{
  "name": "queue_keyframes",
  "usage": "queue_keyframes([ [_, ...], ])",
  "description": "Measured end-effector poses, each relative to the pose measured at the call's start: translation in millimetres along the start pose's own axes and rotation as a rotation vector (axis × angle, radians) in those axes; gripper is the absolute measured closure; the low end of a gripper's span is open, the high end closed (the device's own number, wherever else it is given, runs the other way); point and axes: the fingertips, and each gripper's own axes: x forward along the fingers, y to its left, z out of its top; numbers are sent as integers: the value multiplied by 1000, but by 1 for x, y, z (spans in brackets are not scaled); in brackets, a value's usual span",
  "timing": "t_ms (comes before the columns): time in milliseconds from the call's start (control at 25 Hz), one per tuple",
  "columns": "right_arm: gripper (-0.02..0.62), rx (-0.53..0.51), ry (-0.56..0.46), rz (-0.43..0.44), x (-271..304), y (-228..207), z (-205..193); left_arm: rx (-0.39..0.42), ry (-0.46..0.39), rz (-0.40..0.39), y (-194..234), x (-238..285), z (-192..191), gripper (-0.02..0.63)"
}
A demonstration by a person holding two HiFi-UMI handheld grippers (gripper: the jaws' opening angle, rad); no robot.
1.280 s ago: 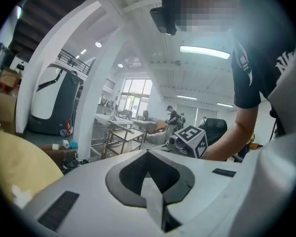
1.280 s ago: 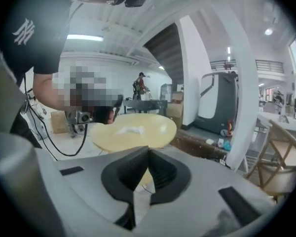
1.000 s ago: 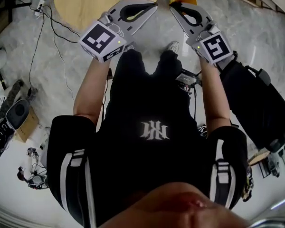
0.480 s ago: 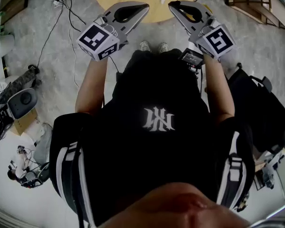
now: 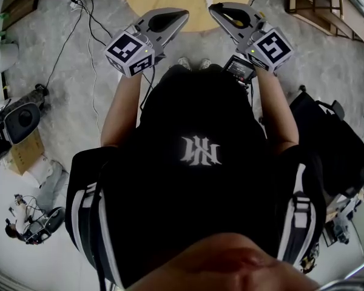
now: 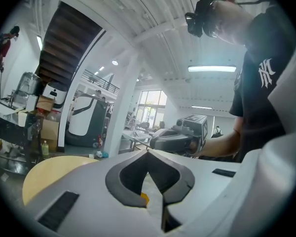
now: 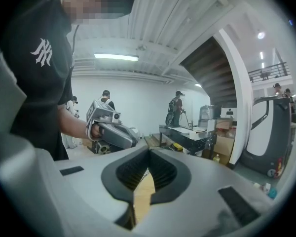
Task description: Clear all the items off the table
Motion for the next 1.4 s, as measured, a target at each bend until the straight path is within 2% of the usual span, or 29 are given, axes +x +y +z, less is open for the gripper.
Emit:
queue_keyframes([
  [240, 592, 4, 7, -35, -11, -5, -3, -8, -35, -34, -2, 11, 10, 594],
  [720, 591, -15, 6, -63, -23, 0, -19, -23, -54, -65, -9, 17, -5, 594],
  [840, 585, -37, 13, -85, -16, -7, -16, -23, -61, -60, 0, 14, -8, 594],
  [960, 520, -32, 35, -103, -9, -20, -23, -27, -50, -55, 9, 15, -17, 594],
  [1080, 507, -16, 51, -107, -3, -42, -37, -36, -31, -53, 20, 26, -27, 594],
  [1120, 437, -7, 60, -104, 3, -51, -44, -40, -27, -50, 27, 29, -29, 594],
  [1240, 419, 48, 105, -63, 19, -74, -79, -78, -5, -32, 44, 42, -46, 594],
  [1320, 344, 80, 138, -27, 30, -90, -108, -102, 21, -14, 58, 56, -62, 594],
  [1400, 319, 80, 166, 12, 42, -104, -135, -101, 42, 14, 73, 66, -73, 594],
])
